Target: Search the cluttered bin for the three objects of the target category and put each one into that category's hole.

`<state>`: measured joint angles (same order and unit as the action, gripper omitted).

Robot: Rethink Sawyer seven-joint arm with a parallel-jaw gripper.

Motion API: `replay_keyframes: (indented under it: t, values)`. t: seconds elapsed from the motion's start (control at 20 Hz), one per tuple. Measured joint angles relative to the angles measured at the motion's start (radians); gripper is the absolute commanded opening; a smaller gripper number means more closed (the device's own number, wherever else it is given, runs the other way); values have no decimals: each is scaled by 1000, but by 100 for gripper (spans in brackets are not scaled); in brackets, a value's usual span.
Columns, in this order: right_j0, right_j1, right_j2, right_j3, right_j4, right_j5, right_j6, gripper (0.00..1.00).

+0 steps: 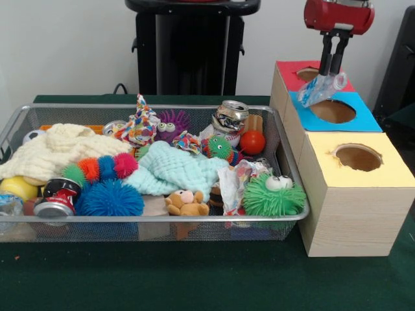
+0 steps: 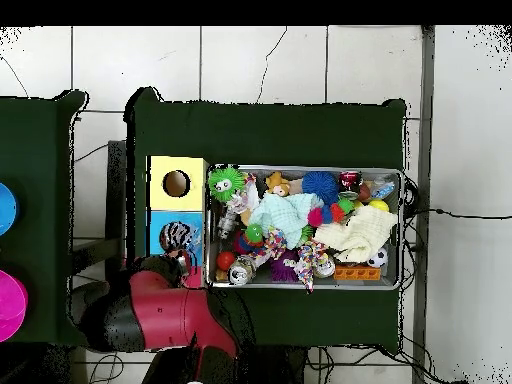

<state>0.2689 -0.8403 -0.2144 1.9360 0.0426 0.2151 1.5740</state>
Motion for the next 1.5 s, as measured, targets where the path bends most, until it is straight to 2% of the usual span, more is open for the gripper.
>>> replay_keyframes:
  t: [0.2, 0.85, 1.5]
  values:
    - [11, 9, -1, 13, 10, 0, 1, 0]
    - [119, 22, -44, 28, 75, 0, 7, 0]
    - [122, 28, -50, 28, 120, 0, 7, 0]
